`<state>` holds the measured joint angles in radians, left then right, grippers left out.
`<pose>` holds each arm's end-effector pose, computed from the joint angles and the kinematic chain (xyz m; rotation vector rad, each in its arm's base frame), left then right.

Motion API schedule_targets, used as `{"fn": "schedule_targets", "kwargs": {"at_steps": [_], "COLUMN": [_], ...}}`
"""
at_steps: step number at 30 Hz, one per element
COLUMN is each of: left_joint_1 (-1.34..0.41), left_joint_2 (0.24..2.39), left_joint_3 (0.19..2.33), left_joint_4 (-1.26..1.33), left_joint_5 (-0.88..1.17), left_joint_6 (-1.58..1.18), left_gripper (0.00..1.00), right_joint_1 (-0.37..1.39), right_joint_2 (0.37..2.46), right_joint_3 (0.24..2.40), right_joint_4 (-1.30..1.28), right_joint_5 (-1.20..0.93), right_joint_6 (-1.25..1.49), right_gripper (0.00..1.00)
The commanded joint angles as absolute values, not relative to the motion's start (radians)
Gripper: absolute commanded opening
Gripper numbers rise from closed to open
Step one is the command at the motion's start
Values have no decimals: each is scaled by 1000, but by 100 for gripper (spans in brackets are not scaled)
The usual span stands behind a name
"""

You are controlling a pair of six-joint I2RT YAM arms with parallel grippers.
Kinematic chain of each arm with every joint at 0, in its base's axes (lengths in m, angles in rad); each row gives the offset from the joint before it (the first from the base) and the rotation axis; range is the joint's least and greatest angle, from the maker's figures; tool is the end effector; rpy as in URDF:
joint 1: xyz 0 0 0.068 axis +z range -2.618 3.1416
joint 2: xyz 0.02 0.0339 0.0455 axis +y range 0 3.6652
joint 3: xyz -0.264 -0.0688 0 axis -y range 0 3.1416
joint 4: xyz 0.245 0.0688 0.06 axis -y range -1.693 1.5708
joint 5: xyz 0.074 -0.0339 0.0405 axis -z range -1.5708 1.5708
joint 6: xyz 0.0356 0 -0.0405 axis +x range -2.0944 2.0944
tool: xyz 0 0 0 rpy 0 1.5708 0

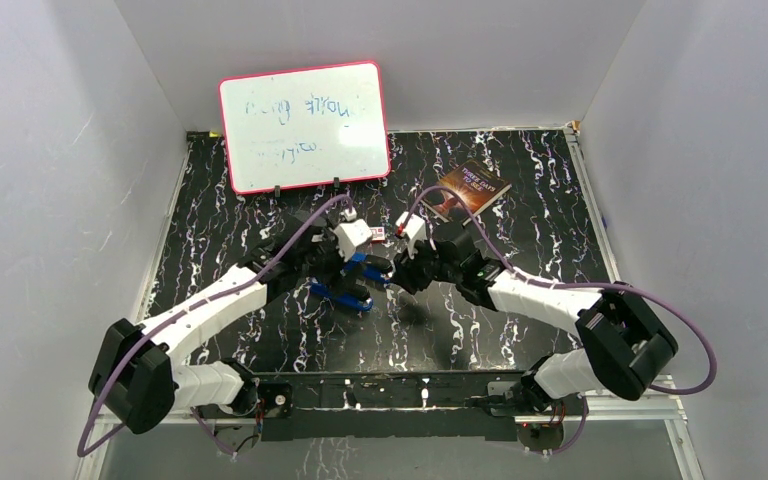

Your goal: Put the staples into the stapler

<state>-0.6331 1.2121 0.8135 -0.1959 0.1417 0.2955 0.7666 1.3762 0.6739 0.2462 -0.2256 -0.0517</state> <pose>0.2122 -0.1620 0.2597 1.0485 1.9104 -0.3466 0.2050 0.2085 0.2122 -0.9607 1.8469 0.6732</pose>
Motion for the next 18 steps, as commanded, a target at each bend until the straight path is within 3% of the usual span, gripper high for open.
{"fn": "schedule_targets", "kwargs": {"at_steps": [1,8,18], "left_joint_1": [-630,-625,-574], "left_joint_2": [1190,1287,1442], "left_joint_3": [793,787,776], "left_joint_4": [-272,-374,-267], "left_joint_5": [452,481,387], "left_joint_6": [595,724,744], "left_gripper": [76,69,50], "right_joint_1": [764,764,765], "right_joint_2": [1331,1303,1281], "right_joint_3": [656,627,618], "right_joint_4": [214,213,205], "right_joint_5": [-263,-270,-274], "right_joint_6": [-14,-5,4], "right_gripper": [52,52,52]}}
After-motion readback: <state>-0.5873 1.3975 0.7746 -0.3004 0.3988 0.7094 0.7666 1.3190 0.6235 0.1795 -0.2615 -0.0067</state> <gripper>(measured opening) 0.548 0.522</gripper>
